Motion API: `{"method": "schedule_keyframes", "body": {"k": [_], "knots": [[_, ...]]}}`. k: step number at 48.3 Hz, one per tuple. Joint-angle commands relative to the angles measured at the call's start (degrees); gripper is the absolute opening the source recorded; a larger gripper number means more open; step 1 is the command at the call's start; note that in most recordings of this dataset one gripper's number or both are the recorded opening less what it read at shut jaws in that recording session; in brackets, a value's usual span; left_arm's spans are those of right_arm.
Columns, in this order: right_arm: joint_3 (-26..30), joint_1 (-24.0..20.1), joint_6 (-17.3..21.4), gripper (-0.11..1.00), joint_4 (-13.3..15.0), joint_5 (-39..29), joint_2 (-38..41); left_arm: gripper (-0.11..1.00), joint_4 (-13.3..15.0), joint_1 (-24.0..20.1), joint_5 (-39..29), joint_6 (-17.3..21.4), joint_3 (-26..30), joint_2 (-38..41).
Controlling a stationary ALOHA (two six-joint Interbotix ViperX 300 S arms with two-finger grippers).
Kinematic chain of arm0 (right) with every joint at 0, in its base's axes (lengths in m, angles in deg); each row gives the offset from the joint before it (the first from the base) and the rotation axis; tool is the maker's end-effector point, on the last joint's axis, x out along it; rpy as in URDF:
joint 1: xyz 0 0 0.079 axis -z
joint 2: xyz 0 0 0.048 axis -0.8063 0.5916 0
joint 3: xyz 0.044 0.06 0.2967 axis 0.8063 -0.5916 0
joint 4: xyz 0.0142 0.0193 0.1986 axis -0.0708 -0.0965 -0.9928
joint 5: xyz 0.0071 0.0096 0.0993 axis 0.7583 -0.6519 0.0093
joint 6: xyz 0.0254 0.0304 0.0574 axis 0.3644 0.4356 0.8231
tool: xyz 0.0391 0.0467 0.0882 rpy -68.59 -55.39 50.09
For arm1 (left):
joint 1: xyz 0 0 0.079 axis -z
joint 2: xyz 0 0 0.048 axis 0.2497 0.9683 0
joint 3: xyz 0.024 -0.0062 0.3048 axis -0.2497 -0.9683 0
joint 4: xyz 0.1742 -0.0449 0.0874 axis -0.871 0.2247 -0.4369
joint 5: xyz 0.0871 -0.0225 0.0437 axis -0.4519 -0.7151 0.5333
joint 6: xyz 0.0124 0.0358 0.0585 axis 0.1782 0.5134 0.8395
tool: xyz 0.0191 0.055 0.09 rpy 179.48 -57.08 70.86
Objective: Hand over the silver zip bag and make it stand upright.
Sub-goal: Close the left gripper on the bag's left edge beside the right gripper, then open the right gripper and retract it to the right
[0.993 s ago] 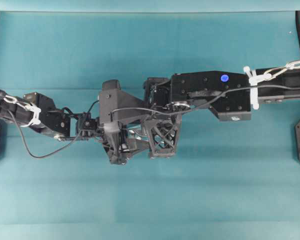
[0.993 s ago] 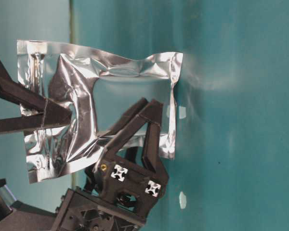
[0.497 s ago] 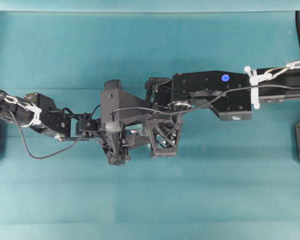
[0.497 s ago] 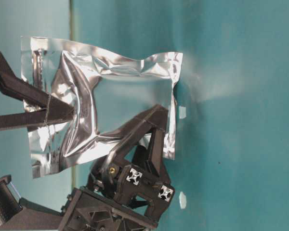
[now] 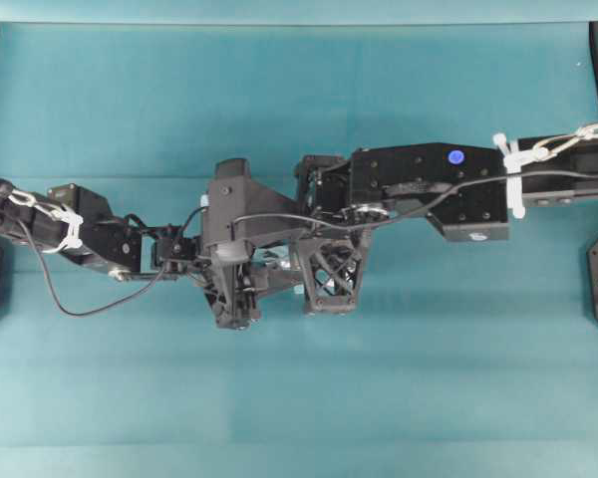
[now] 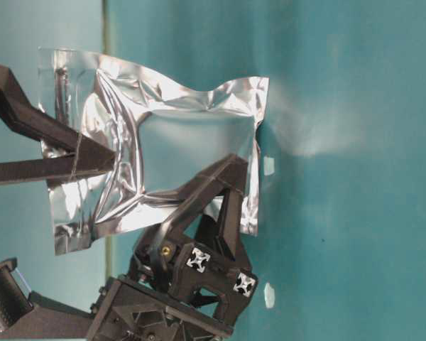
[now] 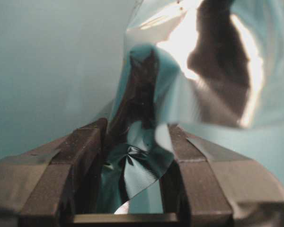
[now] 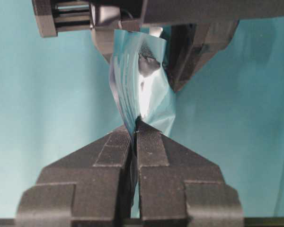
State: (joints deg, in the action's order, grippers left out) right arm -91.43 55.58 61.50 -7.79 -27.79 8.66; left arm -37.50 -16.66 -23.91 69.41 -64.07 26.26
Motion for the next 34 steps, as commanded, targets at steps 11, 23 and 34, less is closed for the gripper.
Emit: {"method": "schedule_keyframes", "body": {"k": [11,23,34], "knots": [[0.44,-0.18,0.44,0.09,-0.26,0.44,-0.70,0.37,-0.09,0.00,0.26,0.09,0.00,-0.26],[0.70,-1.14,0.18,0.77,0.09,0.44,-1.93,0.35,-0.09,0.00,-0.35,0.35,-0.18,-0.26],[0.53,-1.05,0.70,0.88,1.23,2.29,-3.52,0.33,-0.18,0.00,-0.70,0.44,-0.35,-0.35]]}}
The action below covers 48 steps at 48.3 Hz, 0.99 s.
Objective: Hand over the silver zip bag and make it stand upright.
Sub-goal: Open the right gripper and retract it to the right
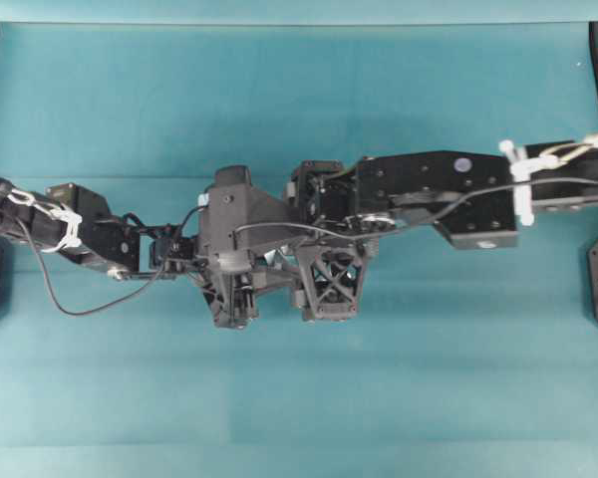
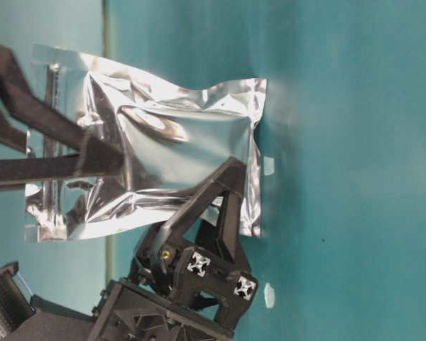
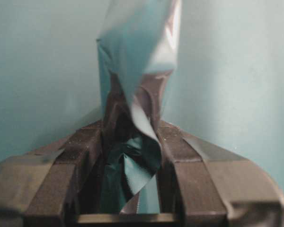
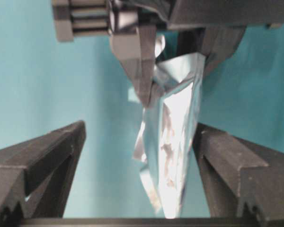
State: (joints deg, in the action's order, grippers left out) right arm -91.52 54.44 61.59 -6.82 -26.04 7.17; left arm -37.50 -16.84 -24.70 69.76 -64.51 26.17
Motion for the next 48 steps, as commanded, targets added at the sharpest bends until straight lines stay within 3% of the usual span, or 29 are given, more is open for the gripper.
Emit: {"method": "schedule_keyframes", "body": {"k": [1,8,20,32,48], "knots": [[0.53,0.09,0.62,0.89,0.35,0.53,-2.11,0.33,-0.18,0.09,0.18,0.09,0.09,-0.26],[0.09,0.09,1.58,0.89,1.23,-0.35,-4.22,0.33,-0.09,0.18,0.18,0.18,-0.09,-0.26],[-3.16,0.09,7.03,0.89,5.19,-0.53,-11.95,0.30,-0.18,0.18,0.09,2.20,-0.09,-0.26],[-10.72,-0.26,12.22,0.89,6.06,1.23,-21.27,0.30,-0.18,0.18,0.09,2.64,-0.26,-0.26],[-23.99,-0.35,16.08,0.89,6.06,11.69,-34.63,0.30,-0.09,0.26,0.18,2.72,-0.53,-0.35]]}}
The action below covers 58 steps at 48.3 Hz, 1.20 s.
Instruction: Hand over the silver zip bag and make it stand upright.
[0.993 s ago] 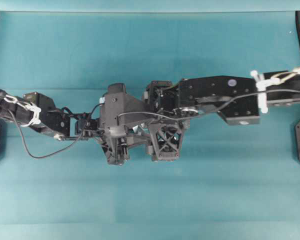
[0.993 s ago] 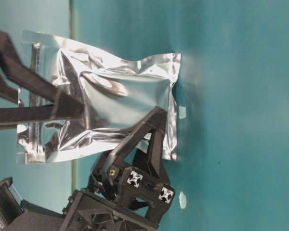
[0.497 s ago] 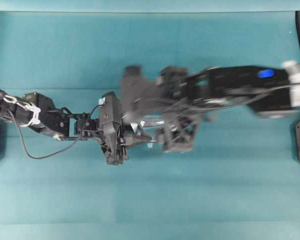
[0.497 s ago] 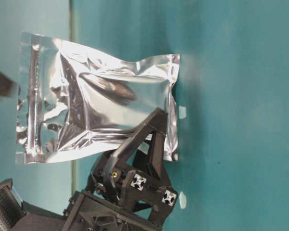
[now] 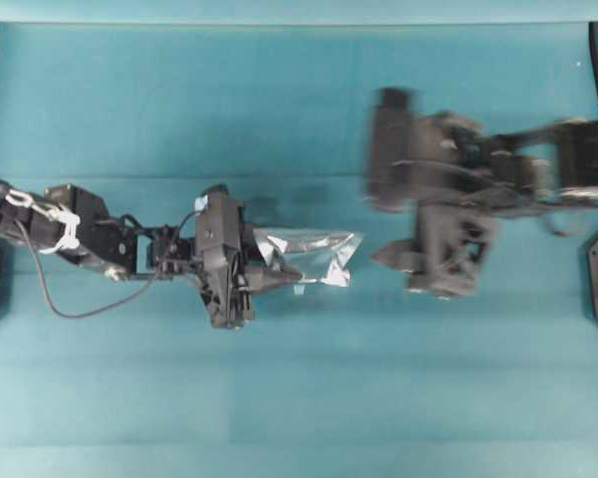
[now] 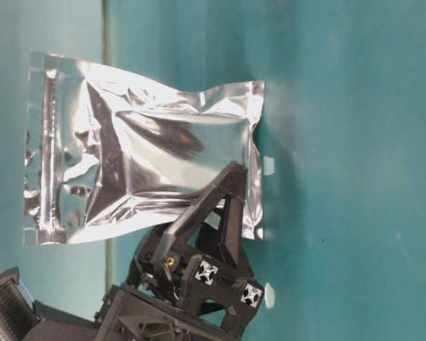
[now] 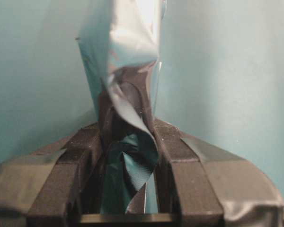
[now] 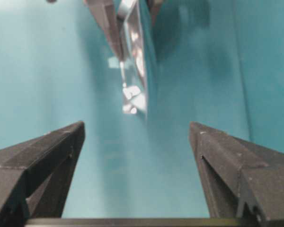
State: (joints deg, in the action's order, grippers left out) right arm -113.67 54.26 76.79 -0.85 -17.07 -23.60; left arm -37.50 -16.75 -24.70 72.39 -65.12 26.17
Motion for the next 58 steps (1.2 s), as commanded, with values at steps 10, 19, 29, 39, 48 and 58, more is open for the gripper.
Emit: {"method": "schedule_keyframes", "body": {"k": [10,19,29,39,48,58], "knots": [[-8.79,-0.18,0.97,0.89,0.09,6.77,-12.04,0.30,-0.09,0.09,0.09,1.23,0.09,-0.35],[-14.15,-0.18,0.97,0.88,0.09,7.12,-18.02,0.30,-0.09,0.00,0.00,1.76,-0.09,-0.35],[-18.19,-0.09,1.05,0.88,-0.88,7.56,-22.41,0.30,-0.09,0.00,-1.67,1.85,-0.09,-0.53],[-20.13,-0.09,1.05,0.88,-1.41,9.14,-24.52,0.30,-0.09,0.00,-1.85,2.02,0.00,-0.53],[-21.01,-0.09,1.05,0.88,-1.41,10.02,-24.79,0.30,-0.18,0.00,-1.85,2.02,0.00,-0.53],[-21.27,-0.09,1.05,0.88,-1.41,10.28,-24.79,0.30,-0.18,0.00,-1.85,2.02,0.00,-0.53]]}}
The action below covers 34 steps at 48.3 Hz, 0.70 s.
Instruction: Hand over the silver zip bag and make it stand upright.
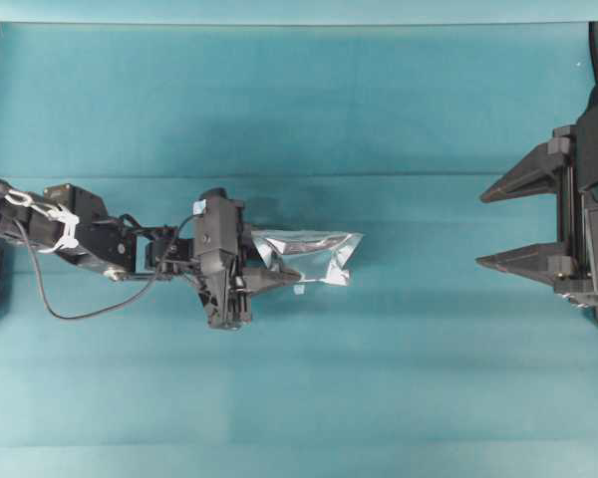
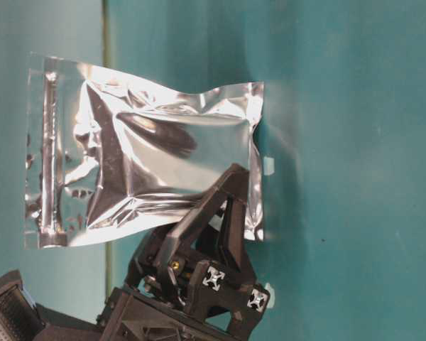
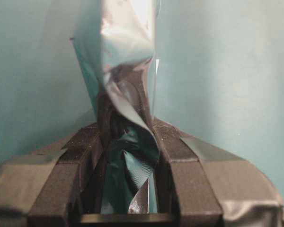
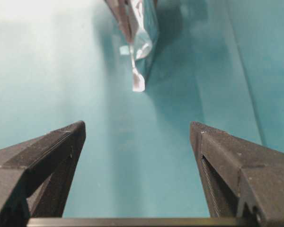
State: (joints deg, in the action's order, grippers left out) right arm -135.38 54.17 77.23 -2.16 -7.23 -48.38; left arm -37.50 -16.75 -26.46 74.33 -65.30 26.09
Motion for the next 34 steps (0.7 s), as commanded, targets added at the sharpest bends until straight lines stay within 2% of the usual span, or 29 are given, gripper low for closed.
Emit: {"method": "schedule_keyframes", "body": {"k": [1,34], "knots": [[0.44,0.00,0.62,0.88,-0.09,0.44,-0.09,0.30,-0.18,0.09,-0.09,0.09,0.18,-0.44],[0.09,0.00,0.62,0.88,-0.09,0.97,0.00,0.30,-0.09,0.00,-0.09,0.18,0.18,-0.53]]}}
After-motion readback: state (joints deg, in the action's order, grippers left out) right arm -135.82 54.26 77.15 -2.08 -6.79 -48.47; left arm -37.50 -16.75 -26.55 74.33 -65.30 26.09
